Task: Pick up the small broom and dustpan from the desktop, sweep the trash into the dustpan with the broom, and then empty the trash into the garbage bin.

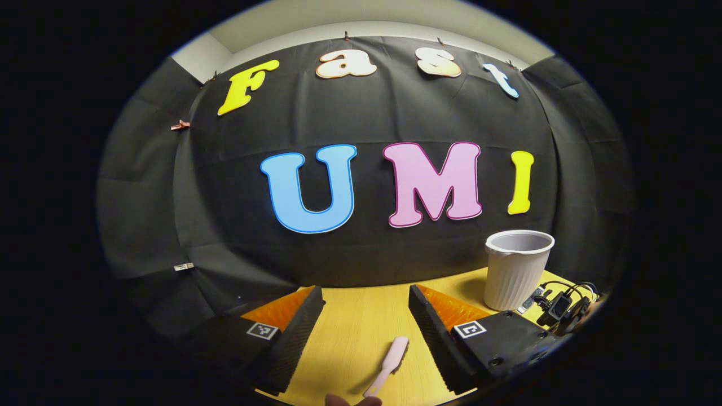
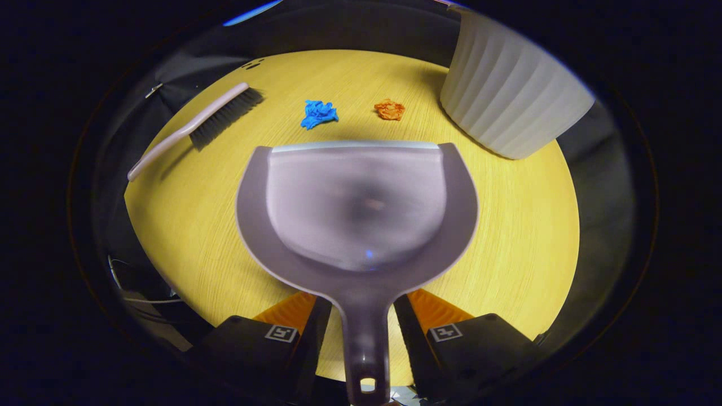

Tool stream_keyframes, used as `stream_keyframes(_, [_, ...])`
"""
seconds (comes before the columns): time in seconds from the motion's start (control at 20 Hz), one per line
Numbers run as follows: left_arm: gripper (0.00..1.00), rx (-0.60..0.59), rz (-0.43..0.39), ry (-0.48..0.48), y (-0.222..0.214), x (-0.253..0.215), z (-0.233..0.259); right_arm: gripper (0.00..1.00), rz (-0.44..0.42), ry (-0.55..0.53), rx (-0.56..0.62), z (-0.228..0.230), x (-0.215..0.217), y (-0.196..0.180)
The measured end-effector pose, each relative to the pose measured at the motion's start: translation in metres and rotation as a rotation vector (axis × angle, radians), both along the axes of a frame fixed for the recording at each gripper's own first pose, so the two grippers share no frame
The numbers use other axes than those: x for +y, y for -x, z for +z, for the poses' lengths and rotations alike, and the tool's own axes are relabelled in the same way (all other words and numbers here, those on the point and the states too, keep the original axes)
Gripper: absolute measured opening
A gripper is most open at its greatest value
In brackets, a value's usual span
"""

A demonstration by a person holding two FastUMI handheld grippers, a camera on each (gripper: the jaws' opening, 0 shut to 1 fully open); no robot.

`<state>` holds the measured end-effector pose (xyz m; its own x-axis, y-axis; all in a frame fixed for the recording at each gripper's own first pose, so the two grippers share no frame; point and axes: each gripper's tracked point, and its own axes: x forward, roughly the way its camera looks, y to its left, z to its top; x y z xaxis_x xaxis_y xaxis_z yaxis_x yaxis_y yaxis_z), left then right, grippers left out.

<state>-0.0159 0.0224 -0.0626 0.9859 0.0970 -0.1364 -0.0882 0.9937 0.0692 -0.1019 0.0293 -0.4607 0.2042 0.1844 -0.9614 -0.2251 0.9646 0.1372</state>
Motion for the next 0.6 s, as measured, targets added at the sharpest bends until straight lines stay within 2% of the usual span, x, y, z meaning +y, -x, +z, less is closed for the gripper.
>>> stream_keyframes(0.05, [0.97, 0.002, 0.001, 0.003, -0.001, 0.000, -0.002, 0.68, -0.015, 0.000, 0.009, -0.003, 0.000, -0.002])
stream_keyframes(0.1, [0.97, 0.005, 0.001, 0.007, -0.003, 0.000, -0.003, 0.54, -0.022, 0.003, 0.029, -0.004, 0.000, -0.003])
stream_keyframes(0.25, [0.97, 0.022, -0.005, 0.016, -0.011, -0.003, -0.012, 0.54, 0.013, 0.021, 0.060, -0.005, 0.002, -0.002])
stream_keyframes(0.4, [0.97, 0.046, -0.026, 0.012, -0.017, -0.007, -0.021, 0.51, 0.038, 0.014, 0.043, -0.002, 0.004, -0.006])
stream_keyframes(0.5, [0.97, 0.083, -0.044, 0.016, -0.021, -0.010, -0.036, 0.42, 0.017, -0.003, 0.027, -0.002, 0.003, -0.007])
stream_keyframes(0.55, [0.97, 0.106, -0.049, 0.022, -0.022, -0.010, -0.046, 0.42, 0.012, -0.011, 0.022, -0.003, 0.003, -0.008])
stream_keyframes(0.6, [0.96, 0.133, -0.053, 0.030, -0.024, -0.009, -0.054, 0.32, 0.002, -0.014, 0.015, -0.001, 0.003, -0.008])
